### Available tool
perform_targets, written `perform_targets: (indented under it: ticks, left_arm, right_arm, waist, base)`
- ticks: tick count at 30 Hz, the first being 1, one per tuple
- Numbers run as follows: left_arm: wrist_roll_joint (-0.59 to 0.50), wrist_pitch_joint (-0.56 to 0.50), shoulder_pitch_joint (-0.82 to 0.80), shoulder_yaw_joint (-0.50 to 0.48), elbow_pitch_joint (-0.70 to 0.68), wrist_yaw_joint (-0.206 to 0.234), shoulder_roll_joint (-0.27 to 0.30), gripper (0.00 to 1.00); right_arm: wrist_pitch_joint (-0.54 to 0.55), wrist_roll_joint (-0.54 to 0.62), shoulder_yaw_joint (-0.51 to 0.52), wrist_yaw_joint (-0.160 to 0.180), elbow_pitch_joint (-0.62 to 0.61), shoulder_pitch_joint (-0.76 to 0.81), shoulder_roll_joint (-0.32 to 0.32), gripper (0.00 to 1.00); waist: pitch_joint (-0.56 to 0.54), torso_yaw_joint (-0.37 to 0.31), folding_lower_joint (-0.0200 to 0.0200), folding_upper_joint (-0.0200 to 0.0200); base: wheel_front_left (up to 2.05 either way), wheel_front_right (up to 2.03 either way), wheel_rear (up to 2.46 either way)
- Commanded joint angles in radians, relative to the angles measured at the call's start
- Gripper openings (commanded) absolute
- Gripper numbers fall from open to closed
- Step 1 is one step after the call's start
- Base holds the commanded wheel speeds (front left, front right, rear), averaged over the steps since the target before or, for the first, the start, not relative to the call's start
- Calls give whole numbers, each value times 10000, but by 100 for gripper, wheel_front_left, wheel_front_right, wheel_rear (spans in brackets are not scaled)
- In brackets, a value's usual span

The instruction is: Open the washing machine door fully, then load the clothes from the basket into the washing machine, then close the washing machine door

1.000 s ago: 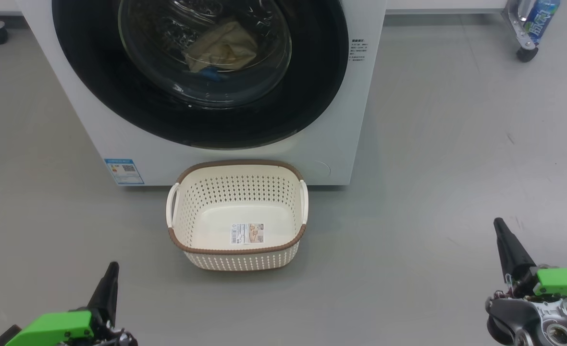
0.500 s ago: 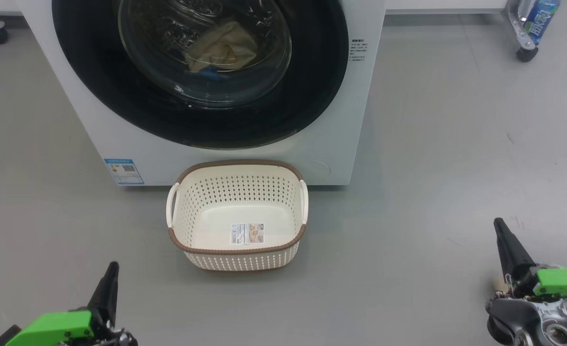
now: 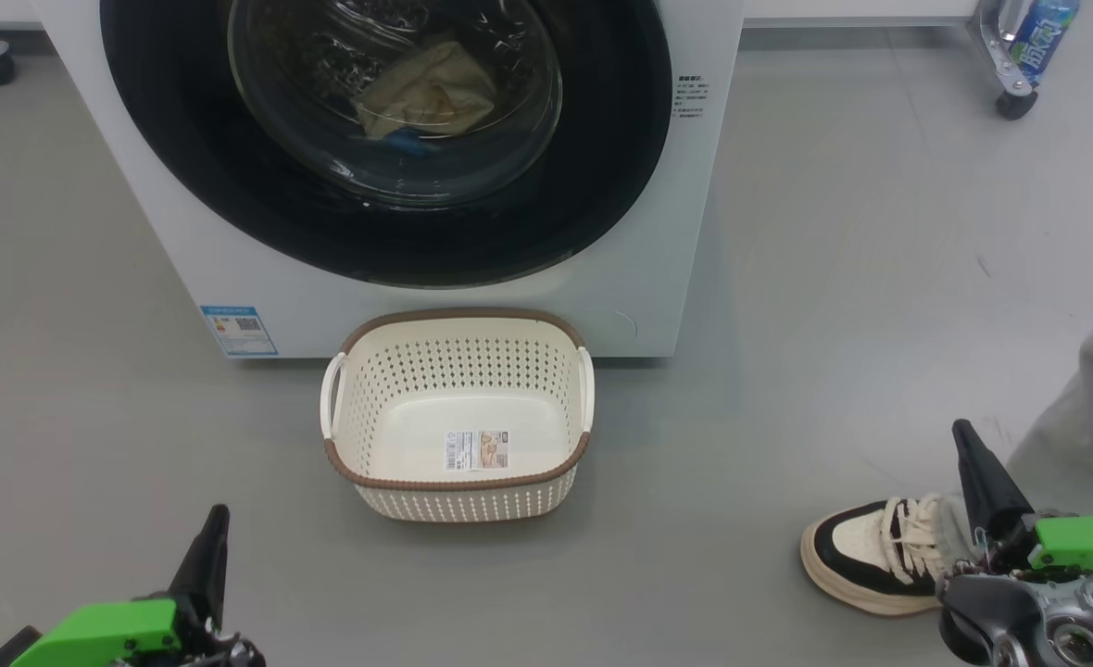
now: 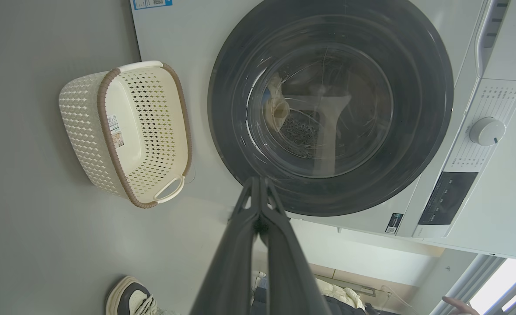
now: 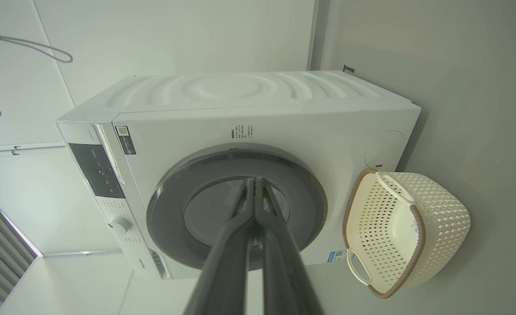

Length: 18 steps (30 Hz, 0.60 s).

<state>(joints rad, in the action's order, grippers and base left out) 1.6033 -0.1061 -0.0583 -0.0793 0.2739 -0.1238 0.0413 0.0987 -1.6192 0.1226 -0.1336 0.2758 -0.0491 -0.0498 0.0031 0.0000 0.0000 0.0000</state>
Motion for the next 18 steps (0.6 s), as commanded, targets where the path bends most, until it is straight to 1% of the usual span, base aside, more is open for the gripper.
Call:
perform_targets:
  ticks: [1,18]
  left_arm:
    - [53,-71,-497,-345,-287,-69,89,0]
    - [54,-70,-497,-345,-288,-69,89,0]
  right_arm:
    - [89,48,-159,29,-314,-581,-61,0]
    - [104,64,-140,29,-313,-583,-48,0]
  waist:
    - [0,0,0,0]
    - [0,0,0,0]
  base:
    - [0,0,0]
    - [0,0,0]
